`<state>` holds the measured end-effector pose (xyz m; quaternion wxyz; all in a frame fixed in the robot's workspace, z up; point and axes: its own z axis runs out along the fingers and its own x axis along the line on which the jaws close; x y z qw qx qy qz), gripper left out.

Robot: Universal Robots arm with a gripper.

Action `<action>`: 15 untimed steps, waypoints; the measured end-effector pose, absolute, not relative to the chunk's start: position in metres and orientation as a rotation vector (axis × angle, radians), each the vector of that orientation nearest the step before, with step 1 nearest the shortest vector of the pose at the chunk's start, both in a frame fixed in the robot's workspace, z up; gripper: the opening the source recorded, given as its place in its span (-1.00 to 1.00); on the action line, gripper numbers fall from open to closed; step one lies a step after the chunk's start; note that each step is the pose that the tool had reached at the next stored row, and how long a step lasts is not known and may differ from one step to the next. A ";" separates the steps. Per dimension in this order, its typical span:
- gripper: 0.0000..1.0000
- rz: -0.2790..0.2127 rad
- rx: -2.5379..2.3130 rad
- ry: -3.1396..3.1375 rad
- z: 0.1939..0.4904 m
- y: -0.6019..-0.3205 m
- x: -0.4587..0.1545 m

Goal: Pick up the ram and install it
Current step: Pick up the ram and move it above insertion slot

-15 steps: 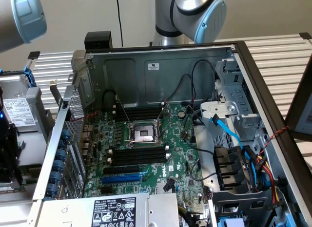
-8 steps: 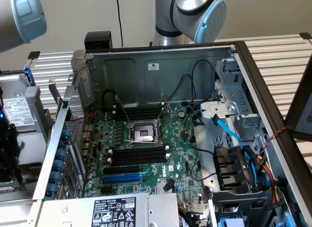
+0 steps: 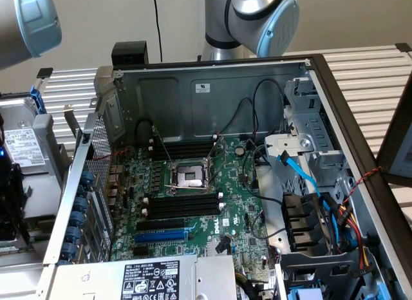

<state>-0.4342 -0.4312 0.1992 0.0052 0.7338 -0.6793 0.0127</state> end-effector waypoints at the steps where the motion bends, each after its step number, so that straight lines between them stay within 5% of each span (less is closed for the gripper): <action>1: -0.74 0.040 2.298 -2.127 0.199 -0.431 -0.434; 15: -0.74 0.040 2.297 -2.127 0.204 -0.431 -0.434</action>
